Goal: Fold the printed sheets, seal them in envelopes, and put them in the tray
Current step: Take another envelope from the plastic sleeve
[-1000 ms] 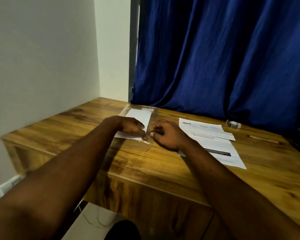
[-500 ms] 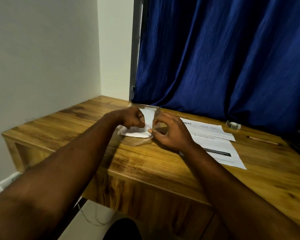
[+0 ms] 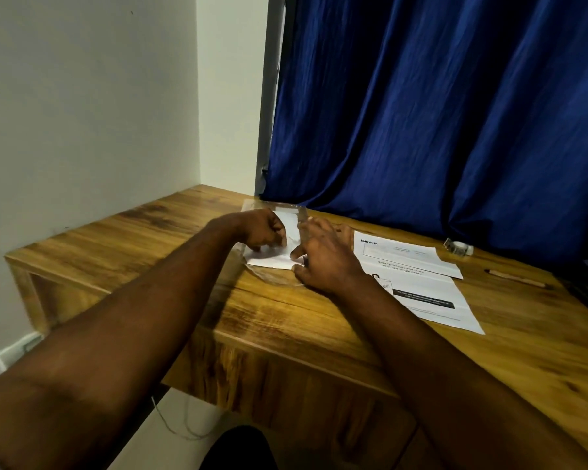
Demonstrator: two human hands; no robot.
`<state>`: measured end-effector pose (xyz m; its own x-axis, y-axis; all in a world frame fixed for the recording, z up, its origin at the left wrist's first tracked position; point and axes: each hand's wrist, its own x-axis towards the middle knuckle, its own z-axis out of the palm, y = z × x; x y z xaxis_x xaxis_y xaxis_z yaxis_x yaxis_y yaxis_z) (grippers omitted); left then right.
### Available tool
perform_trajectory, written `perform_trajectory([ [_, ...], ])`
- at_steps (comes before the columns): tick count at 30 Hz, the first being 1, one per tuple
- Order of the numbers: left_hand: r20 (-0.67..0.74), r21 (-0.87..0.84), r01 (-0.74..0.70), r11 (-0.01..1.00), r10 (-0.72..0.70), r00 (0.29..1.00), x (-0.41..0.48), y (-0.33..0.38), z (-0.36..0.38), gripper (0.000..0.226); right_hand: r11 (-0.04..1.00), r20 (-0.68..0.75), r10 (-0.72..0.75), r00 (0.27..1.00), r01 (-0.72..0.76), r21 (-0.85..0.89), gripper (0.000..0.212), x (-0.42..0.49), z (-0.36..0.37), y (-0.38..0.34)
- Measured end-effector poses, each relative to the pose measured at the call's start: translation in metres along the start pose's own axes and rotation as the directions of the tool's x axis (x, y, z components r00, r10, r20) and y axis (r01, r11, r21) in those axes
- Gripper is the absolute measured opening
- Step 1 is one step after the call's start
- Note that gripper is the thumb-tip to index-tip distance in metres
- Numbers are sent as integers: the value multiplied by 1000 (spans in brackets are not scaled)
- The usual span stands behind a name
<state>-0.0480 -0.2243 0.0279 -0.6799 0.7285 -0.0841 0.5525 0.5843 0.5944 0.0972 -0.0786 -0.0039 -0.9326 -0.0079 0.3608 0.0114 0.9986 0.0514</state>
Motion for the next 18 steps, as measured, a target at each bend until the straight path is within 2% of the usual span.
perform_trajectory([
  [3, -3, 35, -30, 999, 30, 1000, -1, -2, 0, 12, 999, -51, -27, 998, 25, -27, 18, 0, 8, -2],
  [9, -39, 127, -94, 987, 100, 994, -3, -6, 2, 16, 999, -105, -18, 994, 14, -35, 19, -2, 14, 0],
  [12, -31, 141, -96, 985, 102, 994, -3, -4, 1, 16, 998, -120, -21, 993, 28, 57, 19, -3, 14, 4],
  [15, -47, 95, -81, 992, 86, 995, -2, -6, 2, 19, 985, -75, -59, 995, 70, 155, 21, -3, 14, 2],
  [18, -41, 62, -75, 995, 78, 996, 0, -10, 2, 17, 979, 6, -55, 998, 52, 196, 23, 0, 12, -1],
])
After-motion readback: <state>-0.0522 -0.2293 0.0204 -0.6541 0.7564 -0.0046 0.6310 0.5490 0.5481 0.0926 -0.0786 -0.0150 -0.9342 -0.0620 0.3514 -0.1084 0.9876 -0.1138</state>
